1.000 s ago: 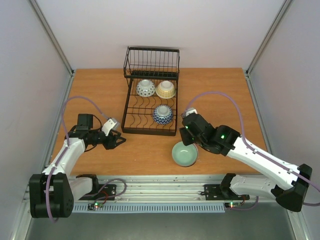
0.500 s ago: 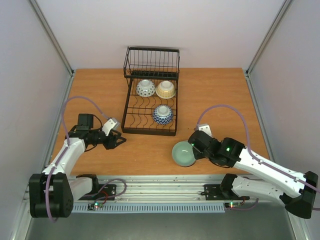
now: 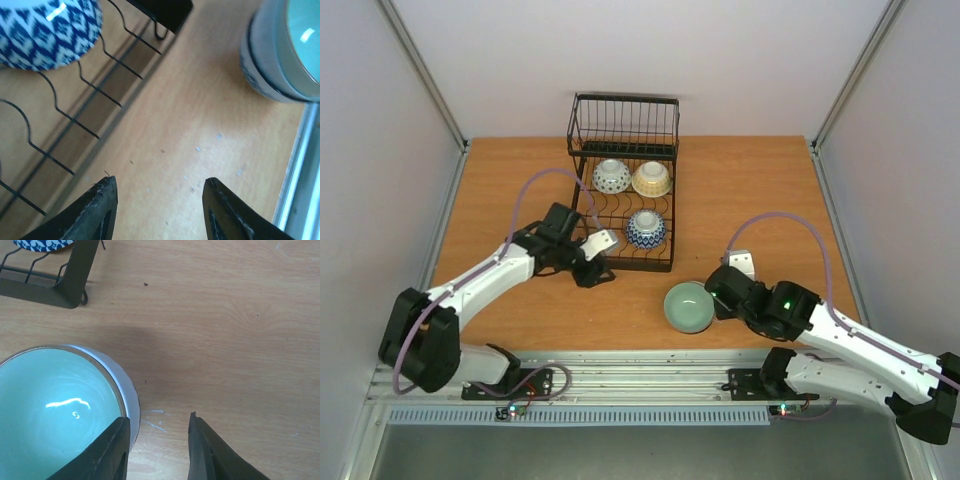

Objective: Load the bowls into the dish rack

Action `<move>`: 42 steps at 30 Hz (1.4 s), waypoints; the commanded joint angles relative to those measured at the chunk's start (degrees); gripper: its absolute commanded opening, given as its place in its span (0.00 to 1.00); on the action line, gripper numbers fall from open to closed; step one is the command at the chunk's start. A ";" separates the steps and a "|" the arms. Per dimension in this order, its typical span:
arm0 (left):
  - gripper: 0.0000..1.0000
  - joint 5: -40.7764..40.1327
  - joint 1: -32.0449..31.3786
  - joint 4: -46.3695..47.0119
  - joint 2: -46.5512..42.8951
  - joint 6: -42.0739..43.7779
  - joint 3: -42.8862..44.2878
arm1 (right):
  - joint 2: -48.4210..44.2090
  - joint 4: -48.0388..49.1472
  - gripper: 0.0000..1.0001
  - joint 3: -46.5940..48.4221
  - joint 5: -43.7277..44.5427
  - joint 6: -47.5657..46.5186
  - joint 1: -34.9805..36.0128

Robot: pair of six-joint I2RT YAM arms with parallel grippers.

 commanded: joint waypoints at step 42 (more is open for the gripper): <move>0.46 -22.34 -29.72 -5.18 22.19 -10.83 26.75 | -6.04 1.86 0.34 -1.66 2.21 -1.17 1.14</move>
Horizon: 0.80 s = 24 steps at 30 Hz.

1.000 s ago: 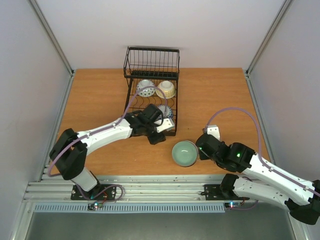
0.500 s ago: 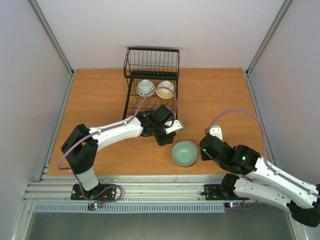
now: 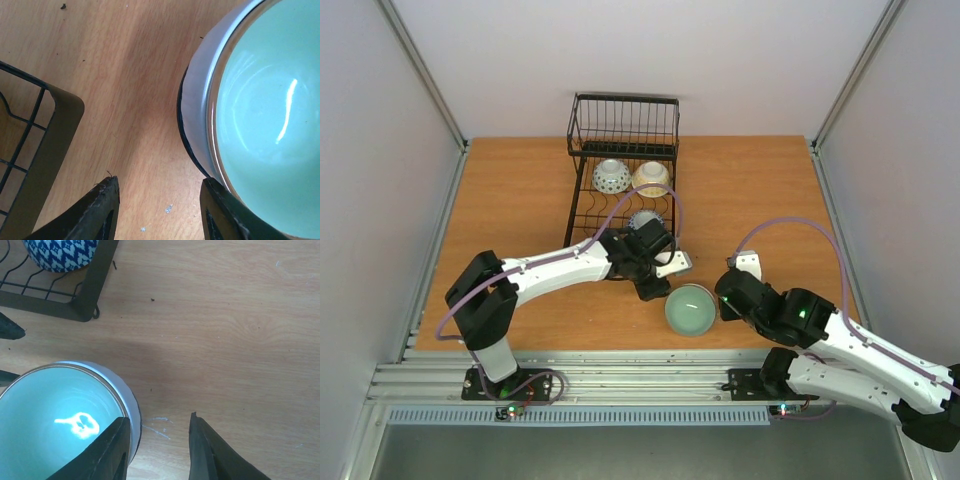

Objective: Load the bowls into the dish rack

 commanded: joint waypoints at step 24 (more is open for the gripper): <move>0.44 -0.37 -1.51 -1.57 -1.03 0.58 2.35 | 1.70 1.07 0.34 -0.39 1.81 -0.34 0.50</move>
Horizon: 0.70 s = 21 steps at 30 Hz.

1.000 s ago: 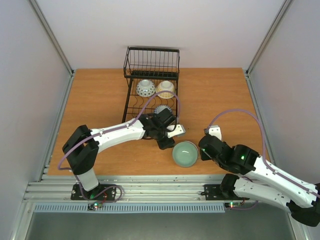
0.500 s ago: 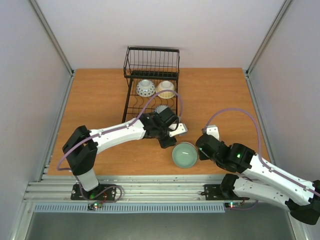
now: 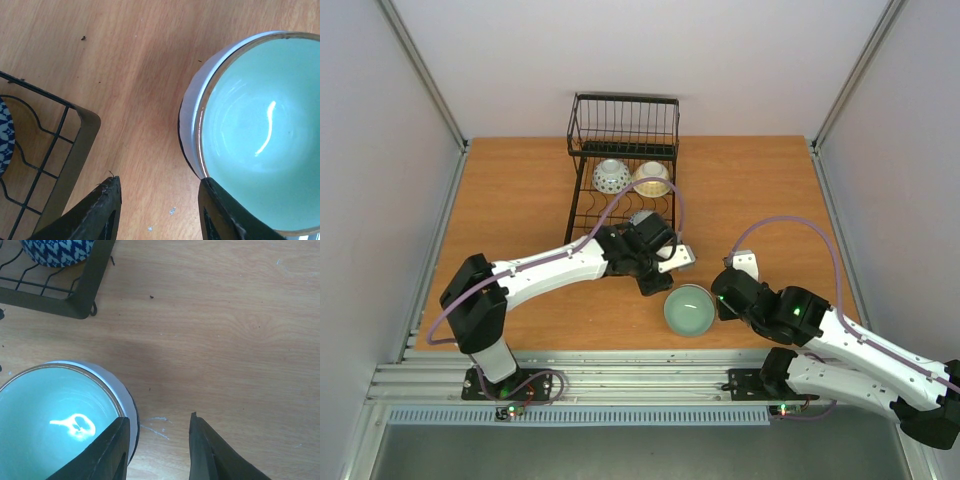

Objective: Load the bowls into the dish rack

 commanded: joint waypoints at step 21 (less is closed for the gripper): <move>0.43 3.03 -3.22 0.05 4.76 0.52 -0.76 | 0.98 0.33 0.34 -0.20 2.25 0.04 0.59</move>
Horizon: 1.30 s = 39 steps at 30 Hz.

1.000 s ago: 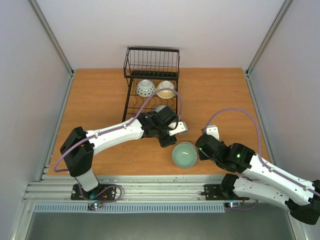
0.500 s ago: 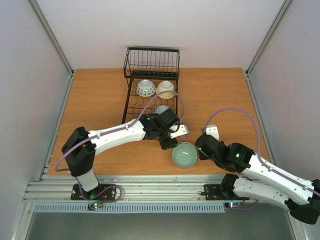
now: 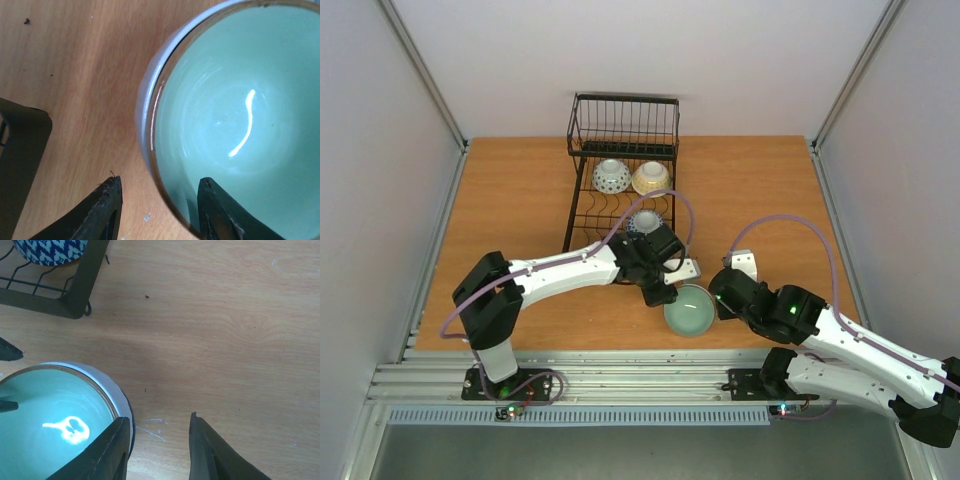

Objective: Load the bowls into the dish rack

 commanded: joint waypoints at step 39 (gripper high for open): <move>0.01 5.22 5.04 -0.71 -14.50 2.99 1.78 | -5.51 0.18 0.42 1.24 1.24 -1.28 1.69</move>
